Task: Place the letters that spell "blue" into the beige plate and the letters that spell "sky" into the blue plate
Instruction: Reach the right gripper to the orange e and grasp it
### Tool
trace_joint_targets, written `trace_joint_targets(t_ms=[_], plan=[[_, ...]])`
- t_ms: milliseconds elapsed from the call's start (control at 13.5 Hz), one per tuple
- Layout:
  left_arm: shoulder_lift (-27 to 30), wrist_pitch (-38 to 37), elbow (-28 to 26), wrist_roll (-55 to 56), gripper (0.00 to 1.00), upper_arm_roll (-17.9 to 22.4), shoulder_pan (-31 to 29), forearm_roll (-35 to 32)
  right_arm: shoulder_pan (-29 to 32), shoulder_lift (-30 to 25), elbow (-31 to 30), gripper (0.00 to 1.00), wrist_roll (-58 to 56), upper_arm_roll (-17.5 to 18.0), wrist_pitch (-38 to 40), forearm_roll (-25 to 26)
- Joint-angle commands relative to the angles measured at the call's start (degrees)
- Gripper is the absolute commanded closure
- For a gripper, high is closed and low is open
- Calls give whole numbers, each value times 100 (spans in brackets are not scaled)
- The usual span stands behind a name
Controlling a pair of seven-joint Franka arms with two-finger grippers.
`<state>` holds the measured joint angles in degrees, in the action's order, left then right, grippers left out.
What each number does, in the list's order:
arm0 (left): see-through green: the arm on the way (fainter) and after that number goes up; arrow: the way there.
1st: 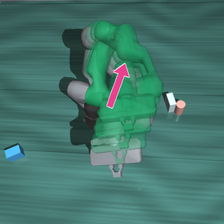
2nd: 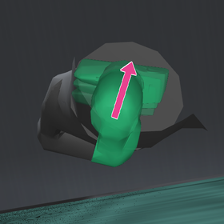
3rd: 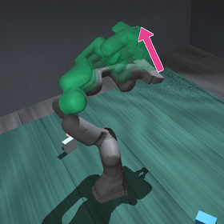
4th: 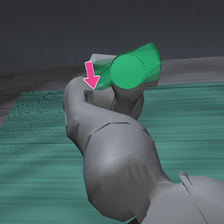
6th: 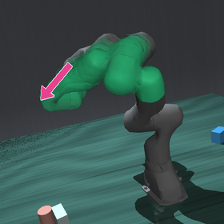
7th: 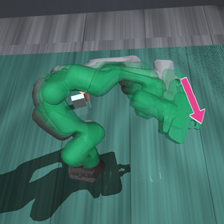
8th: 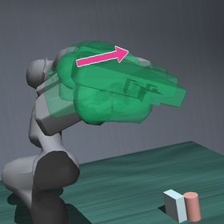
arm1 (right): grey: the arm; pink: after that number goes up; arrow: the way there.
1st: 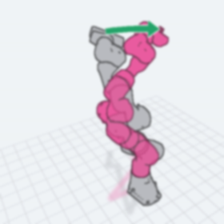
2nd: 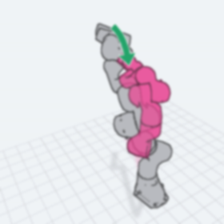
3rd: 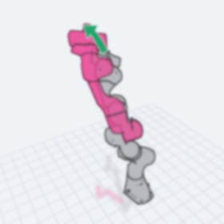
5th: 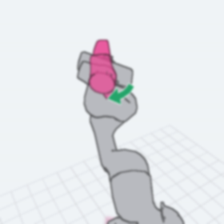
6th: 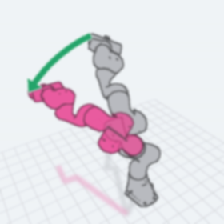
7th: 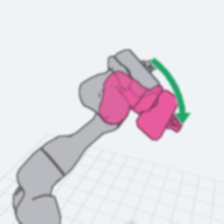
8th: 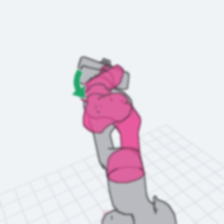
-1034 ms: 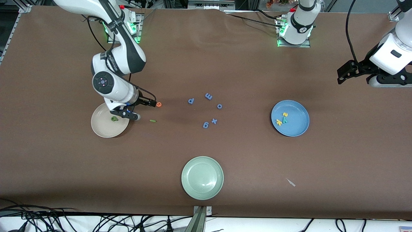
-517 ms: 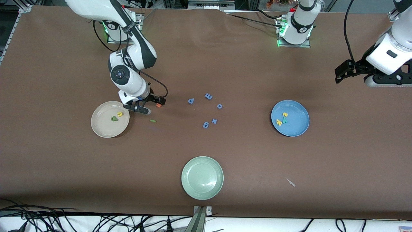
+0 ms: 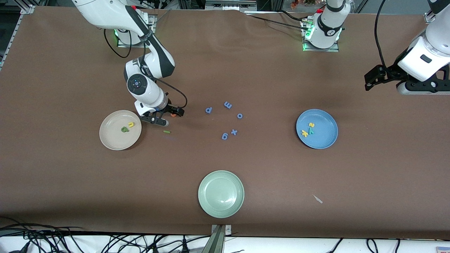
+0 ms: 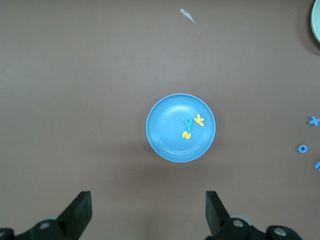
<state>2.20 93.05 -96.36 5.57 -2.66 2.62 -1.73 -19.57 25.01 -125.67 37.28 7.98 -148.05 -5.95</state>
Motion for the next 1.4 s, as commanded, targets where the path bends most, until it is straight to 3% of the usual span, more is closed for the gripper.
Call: trace_joint_targets(t_ms=[0, 295, 517, 1034, 1329], plan=[[-35, -76, 143, -30, 0, -33, -77, 165, -29, 57, -45, 12, 69, 11, -145, 76], [-52, -199, 143, -47, 0, -51, -68, 173, -29, 110, -36, 36, 78, 11, -145, 76], [-44, -243, 143, -65, 0, -51, -68, 173, -29, 110, -36, 47, 78, 11, -145, 76], [-26, -313, 143, -73, 0, -77, 11, 173, -29, 268, -36, 59, 78, 11, -373, 76], [-35, -313, 143, -73, 0, -86, 20, 173, -47, 259, 7, 74, 87, 20, -339, 67]])
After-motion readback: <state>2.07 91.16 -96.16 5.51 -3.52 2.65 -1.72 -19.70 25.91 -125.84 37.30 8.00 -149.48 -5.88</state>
